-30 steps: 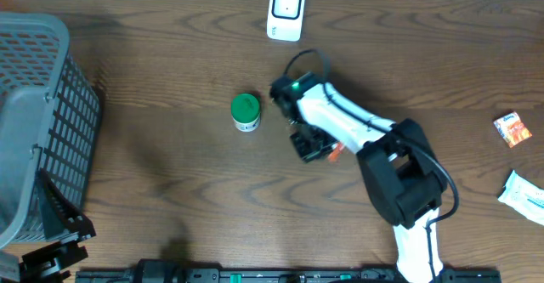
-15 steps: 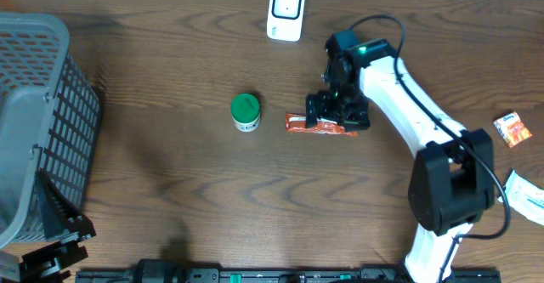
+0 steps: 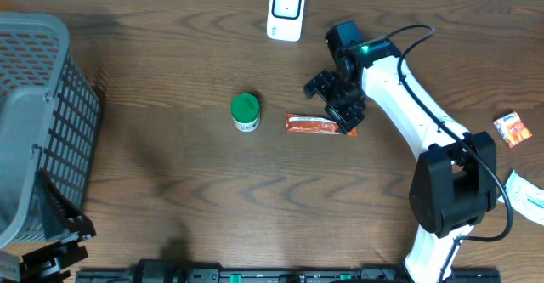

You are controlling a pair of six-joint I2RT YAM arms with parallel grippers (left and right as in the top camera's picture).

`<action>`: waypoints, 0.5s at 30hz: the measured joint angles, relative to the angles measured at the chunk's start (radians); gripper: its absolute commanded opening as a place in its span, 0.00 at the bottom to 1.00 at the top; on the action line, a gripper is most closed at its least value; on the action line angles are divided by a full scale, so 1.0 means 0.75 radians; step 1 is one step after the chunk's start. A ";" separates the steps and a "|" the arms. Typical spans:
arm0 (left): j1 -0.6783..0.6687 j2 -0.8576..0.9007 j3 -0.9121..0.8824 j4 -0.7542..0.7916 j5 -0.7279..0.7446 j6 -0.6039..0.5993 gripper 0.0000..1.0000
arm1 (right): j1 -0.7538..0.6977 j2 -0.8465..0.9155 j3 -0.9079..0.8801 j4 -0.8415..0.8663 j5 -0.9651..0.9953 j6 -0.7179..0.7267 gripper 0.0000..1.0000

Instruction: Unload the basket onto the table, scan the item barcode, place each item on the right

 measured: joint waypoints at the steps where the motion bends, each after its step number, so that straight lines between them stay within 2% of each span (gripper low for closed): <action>1: 0.000 0.000 0.000 -0.001 0.000 0.000 0.89 | 0.000 0.000 0.000 0.001 0.032 0.066 0.96; 5: 0.000 0.000 0.000 -0.006 0.000 0.000 0.89 | 0.000 0.014 -0.001 0.009 0.146 0.231 0.93; 10: 0.000 0.000 0.000 -0.010 0.000 0.000 0.89 | 0.000 0.083 -0.002 0.042 0.217 0.301 0.90; 12: 0.000 0.000 0.000 -0.011 0.000 0.000 0.89 | 0.000 0.131 -0.002 0.057 0.229 0.312 0.77; 14: 0.000 0.000 0.000 -0.011 0.000 0.000 0.89 | 0.000 0.190 -0.003 0.061 0.231 0.326 0.54; 15: 0.000 0.000 0.000 -0.010 0.000 0.000 0.89 | 0.000 0.230 -0.004 0.067 0.227 0.315 0.47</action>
